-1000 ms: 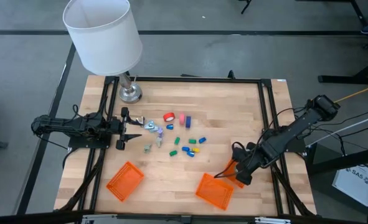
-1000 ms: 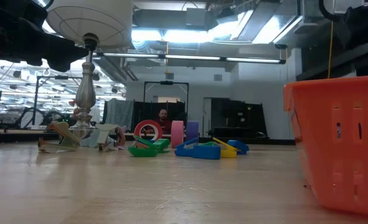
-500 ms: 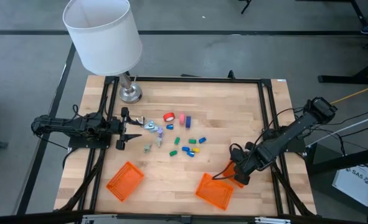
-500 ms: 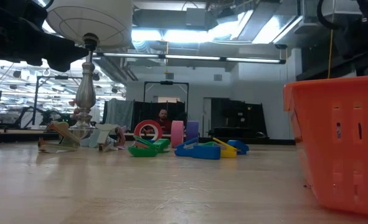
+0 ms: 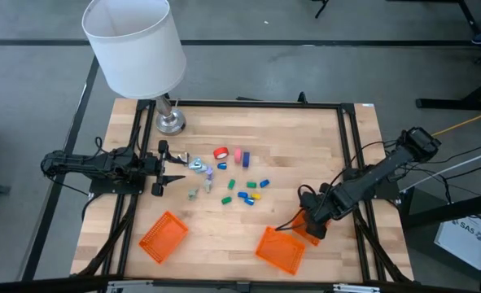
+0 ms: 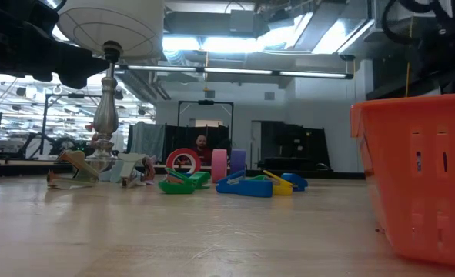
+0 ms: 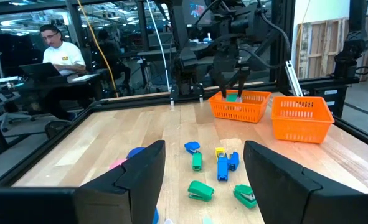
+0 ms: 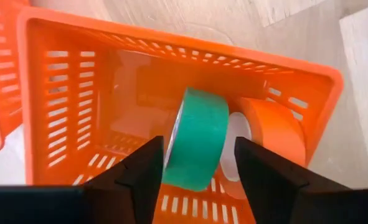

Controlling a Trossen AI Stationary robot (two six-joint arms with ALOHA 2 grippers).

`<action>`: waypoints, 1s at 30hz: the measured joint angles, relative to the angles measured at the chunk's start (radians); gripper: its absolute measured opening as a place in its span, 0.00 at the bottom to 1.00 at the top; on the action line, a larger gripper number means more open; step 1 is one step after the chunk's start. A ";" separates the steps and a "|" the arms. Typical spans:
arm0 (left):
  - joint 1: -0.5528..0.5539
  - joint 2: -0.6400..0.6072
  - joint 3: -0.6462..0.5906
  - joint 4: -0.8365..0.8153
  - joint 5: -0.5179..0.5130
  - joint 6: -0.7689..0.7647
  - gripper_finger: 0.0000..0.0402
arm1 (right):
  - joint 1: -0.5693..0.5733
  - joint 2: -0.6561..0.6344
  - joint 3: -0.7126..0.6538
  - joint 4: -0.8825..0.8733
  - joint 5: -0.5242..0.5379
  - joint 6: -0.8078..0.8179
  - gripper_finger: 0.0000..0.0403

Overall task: Pick and place Stapler, Stapler remover, tape
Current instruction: Put the green tape into the right orange bin

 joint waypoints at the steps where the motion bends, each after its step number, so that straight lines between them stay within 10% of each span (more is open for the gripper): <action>1: 0.000 0.000 0.000 0.000 0.000 0.000 0.53 | -0.005 0.000 0.016 -0.017 0.000 -0.007 0.53; 17: 0.000 0.000 0.000 0.000 0.000 0.000 0.54 | -0.118 0.000 0.205 -0.168 0.065 -0.343 0.56; 30: 0.000 0.000 0.000 0.000 0.000 0.000 0.54 | -0.370 0.025 0.216 0.142 0.206 -0.936 0.55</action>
